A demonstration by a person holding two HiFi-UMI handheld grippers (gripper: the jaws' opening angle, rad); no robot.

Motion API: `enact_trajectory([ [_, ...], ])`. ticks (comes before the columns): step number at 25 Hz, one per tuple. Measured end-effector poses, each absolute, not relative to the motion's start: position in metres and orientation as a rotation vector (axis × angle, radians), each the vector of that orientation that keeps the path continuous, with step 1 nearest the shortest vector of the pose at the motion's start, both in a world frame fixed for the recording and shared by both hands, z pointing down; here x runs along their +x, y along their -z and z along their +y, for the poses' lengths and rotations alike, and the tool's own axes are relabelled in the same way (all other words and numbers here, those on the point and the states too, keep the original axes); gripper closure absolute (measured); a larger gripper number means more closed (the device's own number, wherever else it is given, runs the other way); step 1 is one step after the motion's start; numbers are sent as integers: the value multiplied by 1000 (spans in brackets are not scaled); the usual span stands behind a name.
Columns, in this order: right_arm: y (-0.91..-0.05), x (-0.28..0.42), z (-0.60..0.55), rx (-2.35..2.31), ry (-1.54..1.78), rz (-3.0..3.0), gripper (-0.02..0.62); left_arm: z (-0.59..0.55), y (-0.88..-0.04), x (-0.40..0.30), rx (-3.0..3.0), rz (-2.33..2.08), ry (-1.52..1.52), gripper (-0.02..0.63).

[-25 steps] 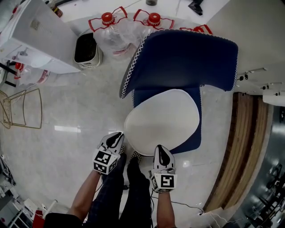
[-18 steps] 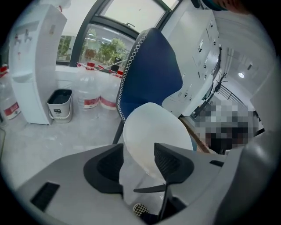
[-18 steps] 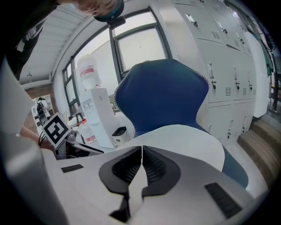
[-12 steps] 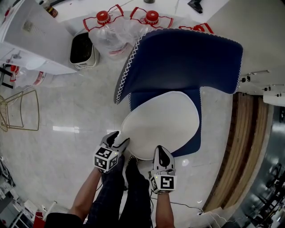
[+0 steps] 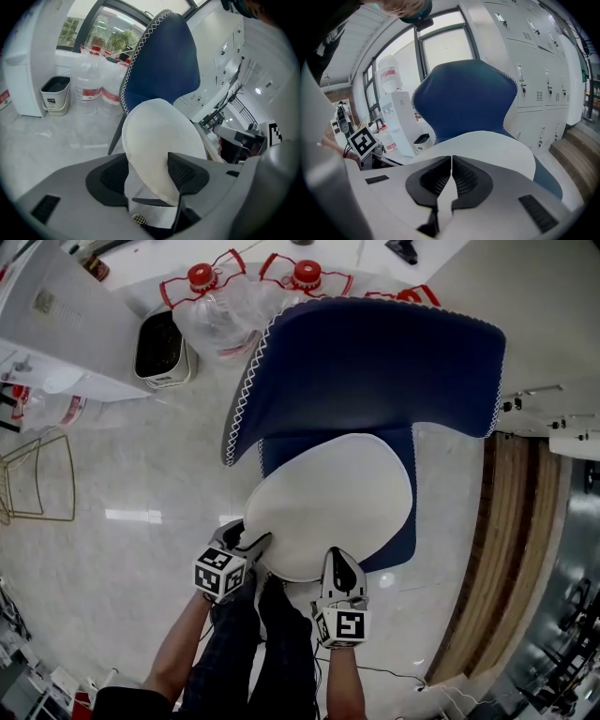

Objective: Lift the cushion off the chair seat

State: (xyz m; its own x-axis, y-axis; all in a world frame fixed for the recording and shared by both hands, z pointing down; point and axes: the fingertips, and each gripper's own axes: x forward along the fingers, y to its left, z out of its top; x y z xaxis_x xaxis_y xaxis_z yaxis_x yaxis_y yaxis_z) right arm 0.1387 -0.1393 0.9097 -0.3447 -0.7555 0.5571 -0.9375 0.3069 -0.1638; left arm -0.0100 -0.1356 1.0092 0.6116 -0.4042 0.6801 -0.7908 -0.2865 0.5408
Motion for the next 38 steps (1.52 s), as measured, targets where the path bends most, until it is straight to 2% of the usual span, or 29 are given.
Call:
enact_trajectory([
  [8, -910, 141, -140, 1528, -663, -2202, 566, -138, -1004, -10, 1986, -983, -563, 361],
  [14, -898, 140, -139, 1545, -686, -2202, 566, -141, -986, -12, 2029, -1001, -558, 481],
  [19, -877, 142, -136, 1568, -690, -2199, 566, -142, -961, -10, 2077, -1003, -537, 521],
  [38, -753, 154, -107, 1691, -653, -2168, 566, -143, -785, 9, 2320, -958, -474, 556],
])
